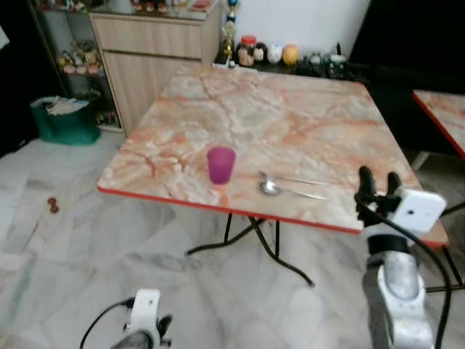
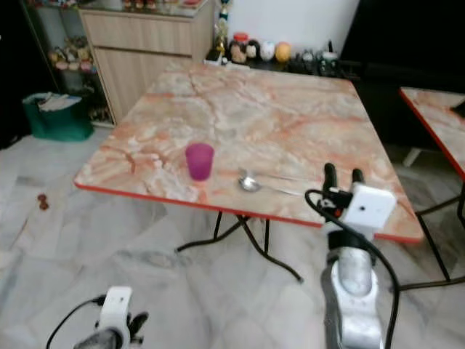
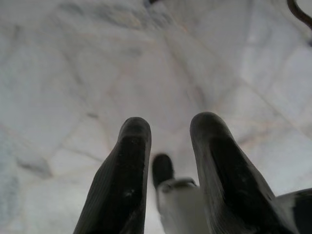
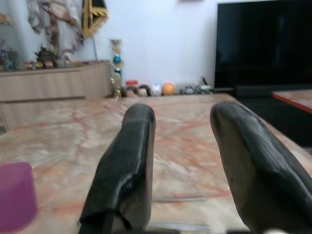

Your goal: Setting the table

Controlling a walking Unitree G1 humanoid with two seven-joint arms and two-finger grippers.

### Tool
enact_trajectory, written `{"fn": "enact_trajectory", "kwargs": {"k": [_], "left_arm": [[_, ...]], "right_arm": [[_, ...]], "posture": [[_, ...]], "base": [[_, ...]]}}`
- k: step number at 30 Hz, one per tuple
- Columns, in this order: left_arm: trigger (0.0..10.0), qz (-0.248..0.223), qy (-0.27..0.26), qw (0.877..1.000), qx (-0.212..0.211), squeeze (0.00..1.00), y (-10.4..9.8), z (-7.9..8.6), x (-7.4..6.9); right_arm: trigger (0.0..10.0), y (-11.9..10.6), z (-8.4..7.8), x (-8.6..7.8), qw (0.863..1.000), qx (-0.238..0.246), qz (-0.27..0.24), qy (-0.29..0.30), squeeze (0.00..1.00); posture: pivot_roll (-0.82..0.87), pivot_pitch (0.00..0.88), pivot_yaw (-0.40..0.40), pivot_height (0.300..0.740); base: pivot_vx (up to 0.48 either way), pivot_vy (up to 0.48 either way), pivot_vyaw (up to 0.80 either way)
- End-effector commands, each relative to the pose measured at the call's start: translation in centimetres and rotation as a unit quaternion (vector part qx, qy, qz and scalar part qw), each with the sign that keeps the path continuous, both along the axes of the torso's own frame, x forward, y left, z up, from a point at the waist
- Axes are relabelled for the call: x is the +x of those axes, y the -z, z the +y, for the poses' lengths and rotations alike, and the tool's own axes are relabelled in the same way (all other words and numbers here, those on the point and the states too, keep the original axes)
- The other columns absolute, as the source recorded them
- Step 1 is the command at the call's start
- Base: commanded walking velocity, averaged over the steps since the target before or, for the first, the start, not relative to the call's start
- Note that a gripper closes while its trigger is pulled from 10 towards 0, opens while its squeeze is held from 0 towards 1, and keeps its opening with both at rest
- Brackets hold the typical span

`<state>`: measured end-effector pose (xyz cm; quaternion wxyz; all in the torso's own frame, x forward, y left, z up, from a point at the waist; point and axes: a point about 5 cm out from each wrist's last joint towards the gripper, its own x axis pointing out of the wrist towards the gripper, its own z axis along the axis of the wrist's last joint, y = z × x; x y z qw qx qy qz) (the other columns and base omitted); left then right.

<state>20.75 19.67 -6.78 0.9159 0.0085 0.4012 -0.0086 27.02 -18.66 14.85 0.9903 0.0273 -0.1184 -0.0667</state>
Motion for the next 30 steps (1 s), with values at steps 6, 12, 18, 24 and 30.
{"fn": "enact_trajectory", "kwargs": {"k": [6, 12, 18, 24, 30], "left_arm": [[10.0, 0.009, 0.014, 1.0, -0.008, 0.0, 0.3, -0.9, -0.1], [10.0, 0.014, 0.016, 1.0, -0.006, 0.0, 0.4, -0.9, -0.4], [10.0, 0.017, 0.02, 1.0, -0.002, 0.0, 0.4, -0.8, -0.4], [10.0, 0.019, 0.017, 1.0, 0.007, 0.0, 0.4, -0.1, -0.7], [10.0, 0.025, 0.007, 1.0, 0.013, 0.0, 0.6, 0.6, -1.1]], "right_arm": [[10.0, 0.8, -1.1, -0.4, 1.0, 0.005, 0.017, 0.021, 0.0], [10.0, 0.8, -1.2, -0.5, 1.0, 0.007, 0.016, 0.025, 0.0], [10.0, 0.7, -1.3, -0.4, 0.999, 0.006, 0.014, 0.028, 0.0], [10.0, 0.3, -1.7, -0.2, 0.999, 0.005, 0.011, 0.032, 0.0], [10.0, 0.4, -1.6, -0.7, 0.999, -0.019, 0.028, -0.026, 0.0]], "posture": [[0.02, 0.0, -0.047, 0.74], [0.01, 0.0, -0.039, 0.74], [0.01, 0.0, -0.031, 0.74], [0.01, 0.0, -0.036, 0.74], [0.02, 0.0, -0.04, 0.74]], "base": [[0.345, 0.0, 0.0], [0.334, 0.0, 0.0], [0.324, 0.0, 0.0], [0.054, 0.0, 0.0], [0.0, 0.0, 0.0]]}}
